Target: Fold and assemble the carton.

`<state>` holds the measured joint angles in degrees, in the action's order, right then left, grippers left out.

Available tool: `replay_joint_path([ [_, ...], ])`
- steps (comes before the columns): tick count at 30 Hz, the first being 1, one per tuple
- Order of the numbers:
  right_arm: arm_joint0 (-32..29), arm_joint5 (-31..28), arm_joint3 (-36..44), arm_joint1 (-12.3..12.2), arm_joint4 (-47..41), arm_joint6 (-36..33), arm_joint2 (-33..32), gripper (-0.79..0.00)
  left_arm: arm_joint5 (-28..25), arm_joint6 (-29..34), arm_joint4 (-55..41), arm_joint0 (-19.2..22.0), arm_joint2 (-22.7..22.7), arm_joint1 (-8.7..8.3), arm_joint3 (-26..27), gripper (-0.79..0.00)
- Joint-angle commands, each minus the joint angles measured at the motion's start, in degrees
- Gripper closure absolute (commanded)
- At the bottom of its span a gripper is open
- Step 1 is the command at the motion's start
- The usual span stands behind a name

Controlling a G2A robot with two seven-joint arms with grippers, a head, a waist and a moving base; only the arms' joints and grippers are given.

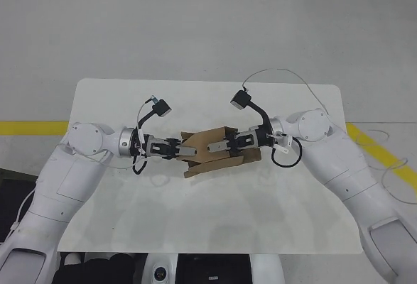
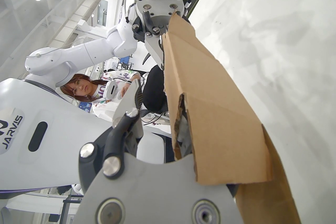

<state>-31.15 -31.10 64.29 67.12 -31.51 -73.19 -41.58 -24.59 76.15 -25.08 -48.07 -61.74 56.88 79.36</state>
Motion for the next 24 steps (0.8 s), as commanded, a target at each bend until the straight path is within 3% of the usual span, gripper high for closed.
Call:
replay_joint_path([
  [1, 0.16, -0.07, -0.21, -0.05, -0.2, 0.06, 0.32, -0.123, 0.13, -0.01, 0.01, 0.02, 0.02, 0.0, 0.0, 0.0],
  [4, 0.41, -0.15, -0.56, -0.14, -0.42, 0.15, 0.74, -0.012, 0.14, -0.01, 0.01, 0.01, 0.0, 0.0, 0.01, 0.0],
  [8, 0.71, -0.28, -0.75, -0.25, -0.65, 0.28, 1.24, 0.0, 0.27, -0.07, -0.24, -0.06, -0.03, 0.0, -0.01, -0.006],
  [9, 0.77, -0.31, -0.79, -0.27, -0.68, 0.31, 1.36, 0.0, 0.44, 0.04, -0.64, -0.08, -0.05, 0.01, -0.02, -0.111],
  [10, 0.82, -0.31, -0.87, -0.3, -0.78, 0.31, 1.47, 0.0, 0.54, 0.1, -0.99, -0.06, -0.12, 0.01, 0.0, -0.286],
  [11, 0.88, -0.36, -0.94, -0.32, -0.9, 0.36, 1.55, 0.0, 0.53, 0.06, -1.28, -0.06, -0.23, 0.01, 0.01, -0.391],
  [12, 0.94, -0.41, -1.06, -0.34, -0.9, 0.41, 1.64, 0.0, 0.48, -0.09, -1.6, -0.11, -0.37, 0.0, 0.05, -0.785],
  [24, 0.92, -3.05, -3.22, -0.28, 0.41, 3.06, 1.66, 0.0, 5.1, 3.38, -9.81, -0.67, -1.79, -0.1, 1.26, -0.785],
])
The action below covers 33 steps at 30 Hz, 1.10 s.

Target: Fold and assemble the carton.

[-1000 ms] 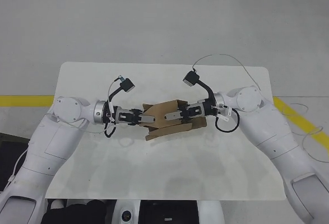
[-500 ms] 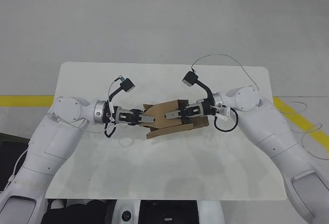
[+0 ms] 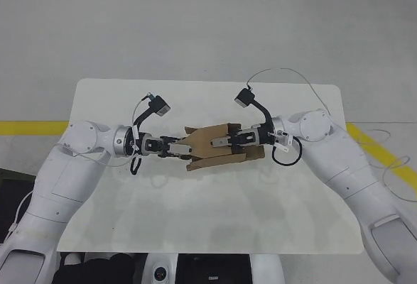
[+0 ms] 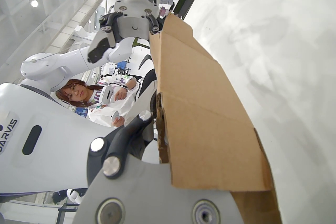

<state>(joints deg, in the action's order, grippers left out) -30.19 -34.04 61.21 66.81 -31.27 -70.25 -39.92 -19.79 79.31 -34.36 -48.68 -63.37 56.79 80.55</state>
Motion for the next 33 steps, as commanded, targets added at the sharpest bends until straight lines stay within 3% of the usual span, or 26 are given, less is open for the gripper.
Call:
replay_joint_path([
  [1, -0.05, -0.21, -0.36, 0.06, 0.54, 0.22, -0.02, 0.0, 0.54, 0.39, -1.04, -0.12, -0.34, -0.03, 0.16, -0.785],
  [18, -0.55, 1.12, 0.28, 2.31, 3.07, 5.16, 0.91, 0.0, 4.71, 1.55, -8.22, -1.04, -2.31, 0.03, 2.43, -0.785],
  [33, -1.88, 1.8, 2.29, 3.17, 4.45, 6.04, -0.37, 0.0, 0.68, -4.25, 0.81, -1.89, -1.22, 0.41, 5.07, -0.785],
])
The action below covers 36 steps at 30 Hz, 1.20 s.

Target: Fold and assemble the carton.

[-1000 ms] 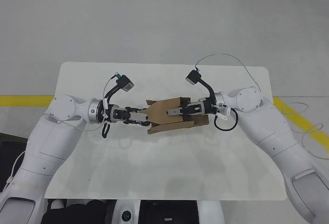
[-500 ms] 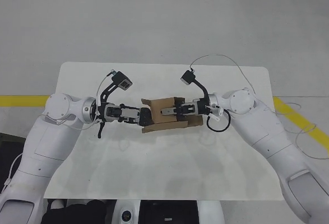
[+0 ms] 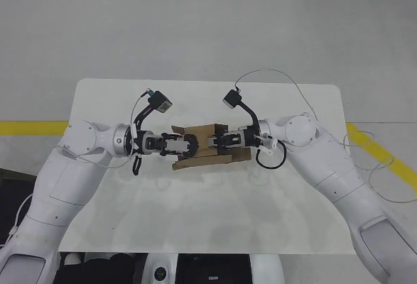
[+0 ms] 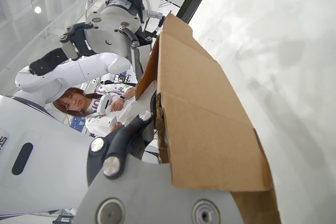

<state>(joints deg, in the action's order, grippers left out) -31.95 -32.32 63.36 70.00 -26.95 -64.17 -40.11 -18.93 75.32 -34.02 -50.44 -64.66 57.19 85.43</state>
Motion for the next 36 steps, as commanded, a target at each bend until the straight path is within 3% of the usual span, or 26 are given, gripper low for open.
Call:
replay_joint_path([
  [1, -0.24, 0.18, 0.29, -0.03, 0.27, -0.1, -0.34, 0.0, -0.34, -0.48, 0.86, -0.23, 0.09, 0.02, 0.32, -0.785],
  [12, -1.52, 0.36, -0.39, -0.47, 1.31, -0.1, -3.22, 0.0, -0.24, -0.91, -0.78, -0.72, -1.18, -0.01, 0.45, -0.785],
  [23, -5.52, 1.73, 3.75, -2.66, 3.35, -2.72, -8.56, 0.0, 0.19, -3.23, 0.2, -0.04, -1.98, 0.11, -3.5, -0.785],
  [36, -5.54, 4.54, 7.03, -2.14, 3.4, -8.41, -6.52, 0.0, -0.32, -4.86, 1.95, 0.29, -1.78, 0.35, -3.73, -0.785],
])
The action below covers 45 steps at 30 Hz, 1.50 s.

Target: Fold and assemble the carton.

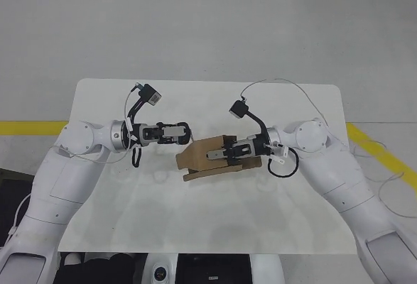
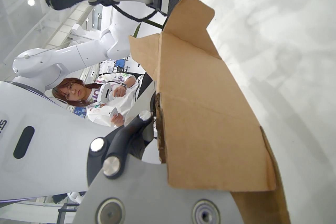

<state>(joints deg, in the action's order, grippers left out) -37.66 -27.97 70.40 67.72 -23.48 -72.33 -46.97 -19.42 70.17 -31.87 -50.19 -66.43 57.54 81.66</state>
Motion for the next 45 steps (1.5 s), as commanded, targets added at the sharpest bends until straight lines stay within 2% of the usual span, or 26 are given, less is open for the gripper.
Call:
replay_joint_path([
  [1, 0.4, 0.32, -0.06, 0.29, -0.03, -0.64, 0.75, 0.0, 0.35, 0.58, -0.4, 0.04, 0.0, 0.01, 0.06, -0.785],
  [13, 2.57, -0.23, -3.41, 2.02, -1.55, -0.86, 3.12, 0.0, -0.24, 0.42, 0.59, -0.05, -0.33, 0.06, 0.45, -0.785],
  [21, 0.2, -1.82, -3.66, 0.68, -1.74, 3.15, -2.2, 0.0, -1.79, -2.49, 2.05, -0.76, -1.71, -0.05, 1.37, -0.785],
  [31, -2.48, -1.45, -0.25, 0.2, -0.73, 6.41, -4.2, 0.0, -1.29, -1.63, 2.61, -2.46, -1.32, -0.1, 3.98, -0.785],
  [45, -4.87, -3.08, 1.12, -0.16, 3.07, 16.23, -8.14, 0.0, -0.35, 0.11, 2.41, -3.66, -1.27, -0.21, 5.98, -0.785],
])
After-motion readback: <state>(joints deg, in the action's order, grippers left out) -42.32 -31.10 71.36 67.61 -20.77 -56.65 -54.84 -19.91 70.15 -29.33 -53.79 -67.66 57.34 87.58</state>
